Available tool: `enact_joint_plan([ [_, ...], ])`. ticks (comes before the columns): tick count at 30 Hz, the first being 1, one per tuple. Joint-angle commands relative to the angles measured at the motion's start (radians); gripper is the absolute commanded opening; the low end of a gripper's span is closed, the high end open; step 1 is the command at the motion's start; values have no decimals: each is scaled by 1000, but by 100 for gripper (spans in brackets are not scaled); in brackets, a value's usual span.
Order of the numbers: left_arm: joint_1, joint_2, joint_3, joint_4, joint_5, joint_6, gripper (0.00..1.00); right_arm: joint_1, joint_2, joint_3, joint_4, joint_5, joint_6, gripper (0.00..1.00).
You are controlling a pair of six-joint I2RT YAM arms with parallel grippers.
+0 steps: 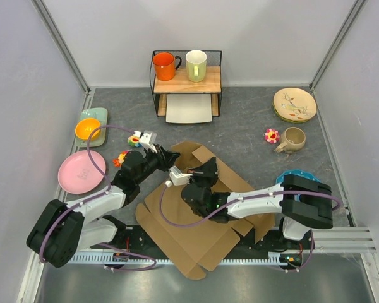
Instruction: Fold the paper box
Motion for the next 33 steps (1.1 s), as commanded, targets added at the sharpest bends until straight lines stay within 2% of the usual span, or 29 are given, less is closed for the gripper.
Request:
enact_joint_plan([
  [1, -1, -30, 35, -12, 50, -37, 27, 40, 8, -44, -55, 17, 112, 0],
  [8, -1, -18, 28, -38, 241, -95, 20, 77, 38, -56, -62, 49, 159, 0],
  [10, -1, -32, 30, -86, 298, -97, 19, 85, 30, -53, -72, 60, 159, 0],
  [13, -1, -88, 36, -174, 311, -83, 19, 92, 12, -56, -78, 68, 150, 0],
  [18, 2, -235, 90, -376, 268, 24, 28, 92, -5, -70, -87, 72, 146, 0],
  [23, 28, -346, 127, -566, 193, 121, 29, 92, -18, -67, -93, 79, 135, 0],
  [26, 53, -407, 134, -621, 194, 135, 30, 91, -31, -58, -93, 80, 118, 0],
  [29, 62, -447, 130, -647, 176, 153, 35, 91, -42, -49, -90, 80, 101, 0],
  [33, 76, -444, 125, -635, 45, 112, 36, 92, -56, -39, -81, 83, 77, 0],
])
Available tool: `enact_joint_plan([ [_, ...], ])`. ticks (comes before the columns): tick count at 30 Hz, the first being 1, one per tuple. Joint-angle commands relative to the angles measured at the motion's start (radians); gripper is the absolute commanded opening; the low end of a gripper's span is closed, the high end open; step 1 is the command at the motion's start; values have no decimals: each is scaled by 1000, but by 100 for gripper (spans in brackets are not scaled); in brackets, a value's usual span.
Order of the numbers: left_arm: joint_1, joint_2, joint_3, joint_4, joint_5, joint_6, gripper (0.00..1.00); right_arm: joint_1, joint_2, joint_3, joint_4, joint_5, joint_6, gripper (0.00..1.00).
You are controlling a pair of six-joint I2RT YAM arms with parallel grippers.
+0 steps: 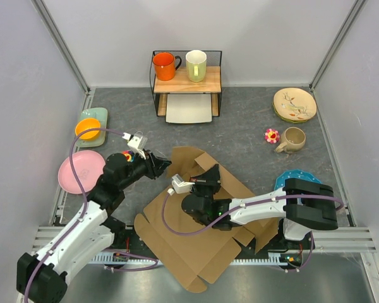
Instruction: Fold the paper box
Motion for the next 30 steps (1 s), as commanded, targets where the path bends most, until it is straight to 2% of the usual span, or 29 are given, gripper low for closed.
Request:
enact_joint_plan([
  [1, 23, 27, 22, -12, -165, -4, 36, 13, -32, 1, -9, -13, -2, 0],
  [4, 63, 94, 19, 71, -239, -82, 36, 19, -38, -3, -9, -16, -19, 0],
  [7, 120, 231, 31, 169, -236, -148, 37, 29, -35, -3, -8, -21, -33, 0],
  [8, 134, 322, 53, 187, -219, -164, 38, 34, -33, -3, -8, -18, -36, 0],
  [10, 155, 412, 97, 265, -143, -158, 41, 46, -32, 0, -9, -14, -42, 0],
  [11, 158, 511, 117, 285, -114, -141, 44, 53, -32, 1, -15, -14, -44, 0],
  [16, 158, 717, 226, 397, 121, -151, 47, 88, -43, 14, -64, 2, -12, 0],
  [20, 154, 769, 197, 642, 225, -263, 48, 102, -55, 38, -162, 13, 59, 0],
  [25, 116, 727, 137, 716, 331, -265, 47, 131, -72, 66, -224, 50, 151, 0],
  [30, 86, 654, 62, 746, 373, -263, 47, 155, -79, 101, -285, 70, 240, 0],
])
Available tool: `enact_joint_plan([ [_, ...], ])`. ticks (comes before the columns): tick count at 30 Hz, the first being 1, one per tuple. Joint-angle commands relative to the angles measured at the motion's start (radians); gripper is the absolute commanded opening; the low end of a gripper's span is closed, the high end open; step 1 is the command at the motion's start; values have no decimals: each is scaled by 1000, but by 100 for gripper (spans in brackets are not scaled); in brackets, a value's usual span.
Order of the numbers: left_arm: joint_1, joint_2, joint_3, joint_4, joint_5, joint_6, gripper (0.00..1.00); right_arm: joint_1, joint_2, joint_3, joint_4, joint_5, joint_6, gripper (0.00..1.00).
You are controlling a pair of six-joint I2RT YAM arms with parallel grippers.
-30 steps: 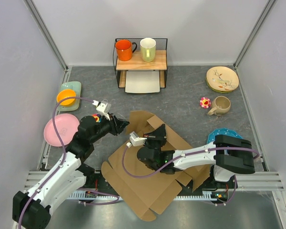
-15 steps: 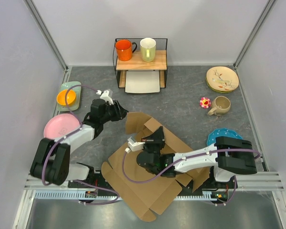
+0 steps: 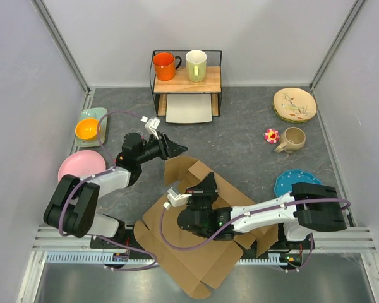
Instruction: Fold the paper box
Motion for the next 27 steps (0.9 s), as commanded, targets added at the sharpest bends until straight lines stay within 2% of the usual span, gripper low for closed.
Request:
enact_joint_plan([
  [1, -25, -81, -74, 96, 94, -24, 47, 35, -33, 55, -70, 58, 113, 0],
  [6, -36, -156, -140, 78, 100, -29, 46, 55, -18, 69, -82, 79, 153, 0],
  [10, -60, -239, -159, -38, 48, 8, 46, 62, -5, 81, -137, 95, 218, 0],
  [14, -73, -307, -195, -69, 2, -33, 46, 62, -5, 83, -194, 102, 292, 0],
  [22, -146, -429, -284, -131, -121, -79, 50, 72, -15, 90, -349, 104, 421, 0],
  [27, -189, -564, -398, -99, -242, -144, 55, 76, -25, 87, -381, 98, 473, 0],
])
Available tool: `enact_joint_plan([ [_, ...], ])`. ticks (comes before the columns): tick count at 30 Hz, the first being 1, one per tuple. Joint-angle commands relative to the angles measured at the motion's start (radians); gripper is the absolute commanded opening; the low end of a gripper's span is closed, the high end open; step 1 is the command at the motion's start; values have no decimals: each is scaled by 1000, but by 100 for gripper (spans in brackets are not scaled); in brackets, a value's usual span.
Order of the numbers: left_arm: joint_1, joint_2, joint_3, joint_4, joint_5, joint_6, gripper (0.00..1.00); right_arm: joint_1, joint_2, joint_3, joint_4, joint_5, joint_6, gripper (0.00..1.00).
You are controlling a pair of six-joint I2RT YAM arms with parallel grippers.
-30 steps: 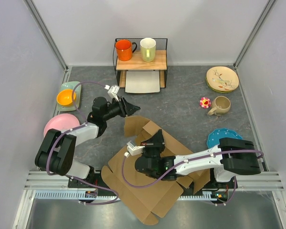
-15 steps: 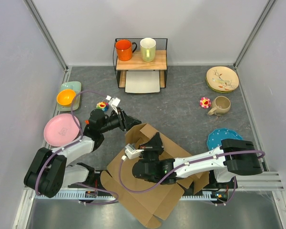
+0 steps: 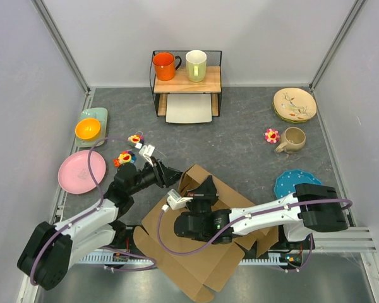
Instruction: Fold the paper box
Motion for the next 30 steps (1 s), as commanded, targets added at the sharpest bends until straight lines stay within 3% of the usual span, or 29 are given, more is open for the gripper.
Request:
enact_joint_plan([
  [1, -26, -123, -95, 46, -139, -83, 57, 24, -21, -2, -89, 80, 137, 0],
  [7, -35, -240, -131, 33, -208, -56, 67, 38, -12, 11, -122, 68, 166, 0],
  [16, -92, -373, -220, 20, -272, -105, 71, 47, -16, 23, -147, 57, 177, 0],
  [24, -167, -423, -133, -225, -303, -14, 73, 45, -62, 21, -200, 36, 220, 0],
  [28, -184, -407, -50, -470, -259, 35, 74, 47, -70, 17, -245, 34, 255, 0],
  [30, -205, -438, -57, -475, -286, 33, 74, 47, -70, 17, -254, 34, 266, 0],
])
